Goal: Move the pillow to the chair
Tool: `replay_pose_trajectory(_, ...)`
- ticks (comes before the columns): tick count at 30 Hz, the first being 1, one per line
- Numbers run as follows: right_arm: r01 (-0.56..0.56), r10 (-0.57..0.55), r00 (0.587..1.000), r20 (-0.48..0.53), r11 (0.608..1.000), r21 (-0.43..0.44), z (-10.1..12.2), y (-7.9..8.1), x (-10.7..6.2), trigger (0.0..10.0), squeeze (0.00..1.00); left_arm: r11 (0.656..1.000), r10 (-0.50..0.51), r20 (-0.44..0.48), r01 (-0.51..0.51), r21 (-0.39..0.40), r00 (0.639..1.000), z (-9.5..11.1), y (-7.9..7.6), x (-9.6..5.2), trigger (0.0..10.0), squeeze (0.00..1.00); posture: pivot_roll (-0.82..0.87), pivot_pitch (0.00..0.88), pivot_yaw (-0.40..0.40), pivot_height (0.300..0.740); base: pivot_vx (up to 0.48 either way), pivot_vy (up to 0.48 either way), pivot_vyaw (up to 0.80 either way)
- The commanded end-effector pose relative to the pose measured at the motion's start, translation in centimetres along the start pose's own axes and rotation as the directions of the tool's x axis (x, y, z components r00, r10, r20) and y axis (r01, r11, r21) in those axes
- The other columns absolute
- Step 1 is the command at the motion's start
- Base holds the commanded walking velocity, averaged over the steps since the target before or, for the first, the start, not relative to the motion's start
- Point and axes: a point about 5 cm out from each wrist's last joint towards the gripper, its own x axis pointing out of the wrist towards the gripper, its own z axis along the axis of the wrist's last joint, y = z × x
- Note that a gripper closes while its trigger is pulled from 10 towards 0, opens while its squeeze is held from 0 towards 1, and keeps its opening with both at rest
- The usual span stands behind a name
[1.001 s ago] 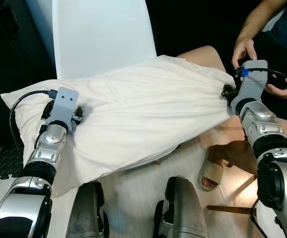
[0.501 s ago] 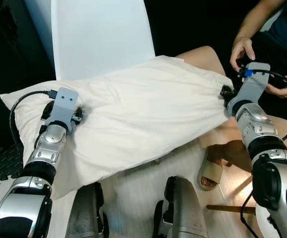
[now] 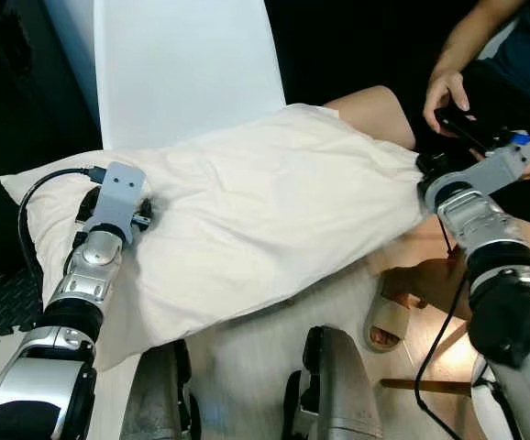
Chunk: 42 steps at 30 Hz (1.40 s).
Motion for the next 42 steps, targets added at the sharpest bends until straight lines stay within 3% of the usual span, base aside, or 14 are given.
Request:
replay_pose_trajectory(1, 0.047, -0.063, 0.997, 0.042, 0.949, 0.310, 1.2, -1.4, -0.2, 10.0, 0.00, 1.000, -0.012, -0.059, 0.013, 0.018, 0.998, -1.4, -0.3, -0.4, 10.0, 1.00, 0.01, 0.326, -0.070, 0.579, 0.000, 0.000, 0.00)
replay_pose_trajectory(7, 0.083, -0.032, 0.995, 0.092, 0.770, -0.633, 1.7, -2.0, -0.5, 10.0, 0.00, 1.000, -0.008, -0.055, 0.009, 0.018, 0.998, -1.5, 0.0, -0.5, 10.0, 1.00, 0.01, 0.325, -0.071, 0.579, 0.000, 0.000, 0.00)
replay_pose_trajectory(11, 0.050, 0.000, 0.997, 0.077, 0.761, -0.647, 1.5, -1.7, -0.5, 10.0, 0.00, 1.000, -0.006, -0.056, 0.007, 0.021, 0.998, -1.6, 0.1, -0.6, 10.0, 1.00, 0.00, 0.325, -0.073, 0.579, 0.000, 0.000, 0.00)
replay_pose_trajectory(14, -0.051, 0.072, 0.975, -0.209, 0.993, 0.104, -0.4, -0.6, -0.4, 10.0, 0.00, 1.000, -0.004, -0.060, 0.005, 0.023, 0.998, -1.7, 0.2, -0.7, 10.0, 1.00, 0.00, 0.321, -0.071, 0.579, 0.000, 0.000, 0.00)
replay_pose_trajectory(16, 0.119, -0.178, 0.983, -0.051, 0.820, -0.559, 0.4, -2.6, -0.5, 10.0, 0.00, 1.000, -0.005, -0.059, 0.007, 0.026, 0.998, -1.7, 0.1, -0.6, 10.0, 1.00, 0.01, 0.320, -0.068, 0.579, 0.000, 0.000, 0.00)
replay_pose_trajectory(18, -0.199, 0.316, 0.924, -0.214, 0.878, 0.435, -1.2, 1.7, -0.7, 10.0, 0.00, 1.000, -0.007, -0.057, 0.008, 0.023, 0.998, -1.7, 0.1, -0.6, 10.0, 1.00, -0.01, 0.319, -0.073, 0.579, 0.000, 0.000, 0.00)
replay_pose_trajectory(19, -0.199, 0.316, 0.924, -0.214, 0.878, 0.435, -1.2, 1.7, -0.7, 10.0, 0.00, 1.000, -0.007, -0.057, 0.008, 0.023, 0.998, -1.7, 0.1, -0.6, 10.0, 1.00, -0.01, 0.319, -0.073, 0.579, 0.000, 0.000, 0.00)
replay_pose_trajectory(20, 0.030, -0.177, 0.930, -0.321, 0.910, -0.415, -2.2, -1.6, -0.7, 10.0, 0.00, 1.000, -0.008, -0.058, 0.009, 0.025, 0.998, -1.7, 0.1, -0.6, 10.0, 1.00, 0.00, 0.317, -0.069, 0.579, 0.000, 0.000, 0.00)
replay_pose_trajectory(23, -0.206, 0.218, 0.975, -0.054, 0.963, 0.176, -1.2, 0.4, -0.3, 10.0, 0.00, 1.000, -0.010, -0.055, 0.011, 0.025, 0.998, -1.5, 0.1, -0.6, 10.0, 1.00, 0.00, 0.314, -0.072, 0.579, 0.000, 0.000, 0.00)
replay_pose_trajectory(24, -0.143, 0.116, 0.988, -0.105, 0.942, -0.304, -1.2, -1.0, -0.4, 10.0, 0.00, 1.000, -0.009, -0.054, 0.011, 0.026, 0.998, -1.5, 0.1, -0.6, 10.0, 1.00, 0.00, 0.310, -0.073, 0.579, 0.000, 0.000, 0.00)
replay_pose_trajectory(31, -0.122, 0.098, 0.981, -0.165, 0.982, -0.143, -2.9, -0.4, -0.4, 10.0, 0.00, 1.000, -0.002, -0.054, 0.003, 0.025, 0.999, -1.6, 0.3, -0.6, 10.0, 1.00, 0.00, 0.307, -0.074, 0.579, 0.000, 0.000, 0.00)
replay_pose_trajectory(32, -0.111, 0.097, 0.984, -0.152, 0.990, -0.088, -3.2, -0.3, -0.5, 10.0, 0.93, 1.000, 0.001, -0.055, 0.001, 0.027, 0.998, -1.6, 0.4, -0.6, 10.0, 1.00, 0.00, 0.305, -0.076, 0.579, 0.000, 0.000, 0.00)
replay_pose_trajectory(34, -0.127, 0.117, 0.986, -0.119, 0.989, -0.081, -3.0, -0.2, -0.5, 10.0, 1.00, 1.000, 0.002, -0.056, -0.001, 0.028, 0.998, -1.6, 0.5, -0.6, 10.0, 1.00, 0.00, 0.302, -0.074, 0.579, 0.000, 0.000, 0.00)
replay_pose_trajectory(42, -0.367, 0.370, 0.928, 0.039, 0.928, -0.061, -0.8, 3.0, -0.5, 10.0, 0.60, 1.000, 0.002, -0.060, 0.000, 0.030, 0.998, -1.7, 0.5, -0.6, 10.0, 1.00, -0.01, 0.299, -0.069, 0.579, 0.000, 0.000, 0.00)
